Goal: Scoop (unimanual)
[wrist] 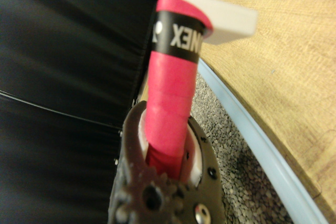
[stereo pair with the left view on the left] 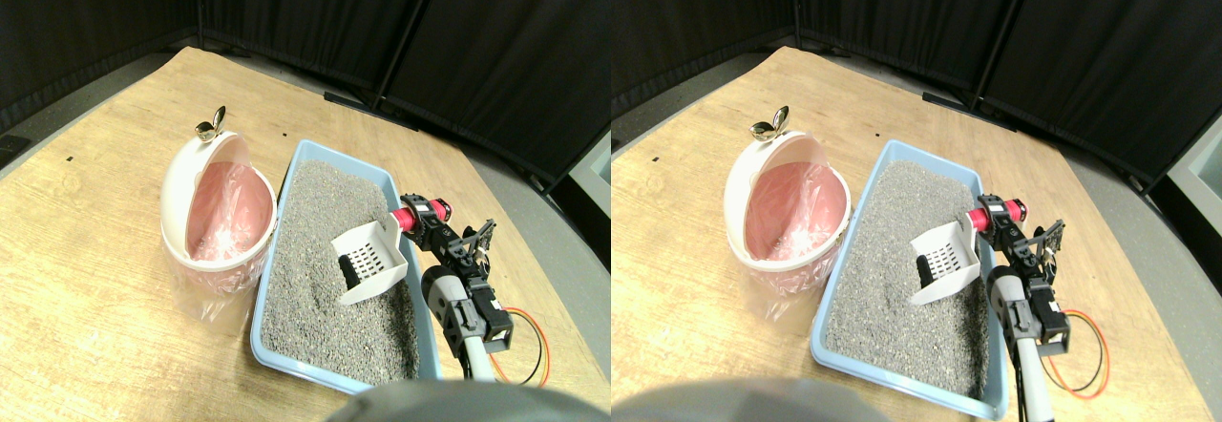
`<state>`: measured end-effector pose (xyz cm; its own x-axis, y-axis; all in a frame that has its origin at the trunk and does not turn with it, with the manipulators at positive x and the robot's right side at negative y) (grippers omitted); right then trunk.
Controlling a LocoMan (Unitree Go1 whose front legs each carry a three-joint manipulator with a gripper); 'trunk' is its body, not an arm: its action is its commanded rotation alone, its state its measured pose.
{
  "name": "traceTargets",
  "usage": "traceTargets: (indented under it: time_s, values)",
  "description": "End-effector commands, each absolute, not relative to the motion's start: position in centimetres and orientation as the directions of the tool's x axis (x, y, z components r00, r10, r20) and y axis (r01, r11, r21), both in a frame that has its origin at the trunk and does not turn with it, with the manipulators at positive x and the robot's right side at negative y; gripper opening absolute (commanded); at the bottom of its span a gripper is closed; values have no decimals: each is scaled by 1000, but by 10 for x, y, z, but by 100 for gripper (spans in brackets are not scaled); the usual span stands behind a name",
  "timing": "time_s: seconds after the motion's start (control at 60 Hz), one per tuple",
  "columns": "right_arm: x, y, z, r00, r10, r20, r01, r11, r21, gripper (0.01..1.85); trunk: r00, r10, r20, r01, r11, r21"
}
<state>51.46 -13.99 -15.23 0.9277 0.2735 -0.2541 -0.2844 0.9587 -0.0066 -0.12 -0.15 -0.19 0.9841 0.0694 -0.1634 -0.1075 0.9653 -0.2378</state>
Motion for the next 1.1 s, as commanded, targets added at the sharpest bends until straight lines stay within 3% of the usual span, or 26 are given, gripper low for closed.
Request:
traceTargets:
  time_s: [0.017, 0.25, 0.383, 0.567, 0.883, 1.1]
  values:
    - [516, -139, -135, 949, 268, -166, -250, 961, 118, 6, 982, 88, -164, -128, 960, -251]
    - [516, -151, -145, 971, 158, -182, -106, 957, 269, 8, 984, 88, -152, -124, 961, -247]
    - [515, -156, -149, 971, 170, -169, -121, 956, 265, 7, 985, 87, -148, -121, 962, -244]
    - [512, -160, -146, 985, 142, -93, -100, 929, 357, 6, 987, 86, -136, -117, 964, -239]
    - [520, -166, -128, 988, 141, 60, -143, 707, 693, 6, 989, 86, -117, -112, 966, -234]
    - [526, -166, -123, 990, 123, 72, -133, 611, 780, 6, 990, 88, -110, -112, 966, -234]
